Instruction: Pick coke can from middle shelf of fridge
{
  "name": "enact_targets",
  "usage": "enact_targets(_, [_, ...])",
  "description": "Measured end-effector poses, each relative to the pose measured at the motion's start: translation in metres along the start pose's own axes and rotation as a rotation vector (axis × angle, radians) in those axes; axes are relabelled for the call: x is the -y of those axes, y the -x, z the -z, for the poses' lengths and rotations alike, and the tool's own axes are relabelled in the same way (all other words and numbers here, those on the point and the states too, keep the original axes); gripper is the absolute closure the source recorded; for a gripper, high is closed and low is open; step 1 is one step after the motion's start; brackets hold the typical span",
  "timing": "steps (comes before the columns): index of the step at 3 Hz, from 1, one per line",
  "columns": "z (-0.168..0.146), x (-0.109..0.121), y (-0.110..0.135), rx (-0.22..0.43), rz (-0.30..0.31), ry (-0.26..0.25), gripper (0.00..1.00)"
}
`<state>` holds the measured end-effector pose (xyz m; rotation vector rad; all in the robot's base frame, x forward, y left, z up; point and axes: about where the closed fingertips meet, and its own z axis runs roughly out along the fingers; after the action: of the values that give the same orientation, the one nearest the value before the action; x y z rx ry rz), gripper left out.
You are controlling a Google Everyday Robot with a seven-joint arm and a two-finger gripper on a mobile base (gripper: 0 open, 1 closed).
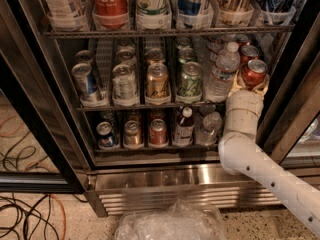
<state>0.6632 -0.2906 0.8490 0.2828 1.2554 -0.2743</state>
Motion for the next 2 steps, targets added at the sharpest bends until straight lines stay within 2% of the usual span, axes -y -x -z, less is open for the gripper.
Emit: enact_targets(2, [-0.0064, 0.0033, 0.0139, 0.019, 0.016, -0.001, 1.00])
